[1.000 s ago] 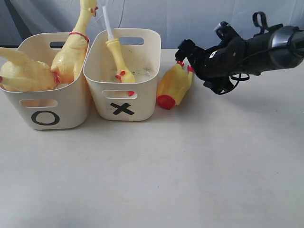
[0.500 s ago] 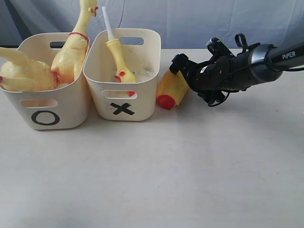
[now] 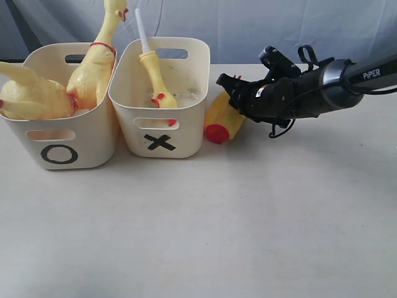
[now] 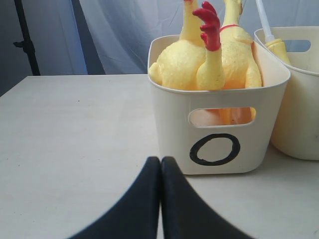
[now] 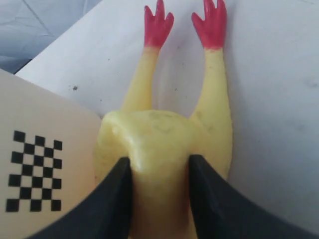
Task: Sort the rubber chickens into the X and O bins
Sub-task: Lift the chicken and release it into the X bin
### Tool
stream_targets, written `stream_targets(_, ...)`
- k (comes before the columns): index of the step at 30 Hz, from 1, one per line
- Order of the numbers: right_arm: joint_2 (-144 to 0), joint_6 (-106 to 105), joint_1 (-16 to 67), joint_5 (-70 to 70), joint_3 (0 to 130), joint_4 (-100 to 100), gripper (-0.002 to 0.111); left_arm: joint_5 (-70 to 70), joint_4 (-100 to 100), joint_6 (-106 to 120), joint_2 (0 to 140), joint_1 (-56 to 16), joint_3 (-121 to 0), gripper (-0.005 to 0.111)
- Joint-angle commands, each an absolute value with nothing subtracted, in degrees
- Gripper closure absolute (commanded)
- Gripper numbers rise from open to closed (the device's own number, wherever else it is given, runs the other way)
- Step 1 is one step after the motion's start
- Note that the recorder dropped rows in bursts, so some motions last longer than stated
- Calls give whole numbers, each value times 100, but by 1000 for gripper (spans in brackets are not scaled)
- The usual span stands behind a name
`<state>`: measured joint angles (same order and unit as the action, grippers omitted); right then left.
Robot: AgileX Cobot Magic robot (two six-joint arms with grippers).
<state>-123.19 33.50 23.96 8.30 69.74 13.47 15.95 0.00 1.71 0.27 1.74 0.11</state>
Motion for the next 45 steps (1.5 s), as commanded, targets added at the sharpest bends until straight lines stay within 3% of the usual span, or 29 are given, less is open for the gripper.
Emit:
stream_targets(1,-12225,3295,2398,644,6948,1265,109,1541,-37,154,0,147,0,107)
stream_targets(11,-11134,3071,2158,1076,6948,1191,109,1541,-37,154,0,147,0,107)
stream_targets(18,-10208,730,2013,2004,6948,368,109,1541,-37,154,0,147,0,107)
stream_targets(24,-9974,1100,2580,2479,6948,-1730,109,1541,-37,154,0,147,0,107)
stream_targets(30,-10260,1099,3300,2844,6948,-1908,109,1541,-37,154,0,147,0,107)
stream_targets(33,-10377,1099,3400,2885,6948,-1897,93,1541,-37,154,0,147,0,107)
stream_targets(35,-10414,1111,3413,2885,6948,-1897,72,1541,-37,154,0,147,0,107)
stream_targets(38,-10425,1112,3413,2789,6948,-1873,28,1541,-37,154,0,147,0,107)
stream_targets(39,-10425,1112,3413,2694,6948,-1769,21,1541,-37,154,0,147,0,107)
stream_targets(41,-10403,950,3413,2455,6948,-1383,21,1541,-37,154,0,147,0,107)
stream_targets(45,-10267,214,3402,1801,6948,-680,39,1541,-37,154,0,147,0,107)
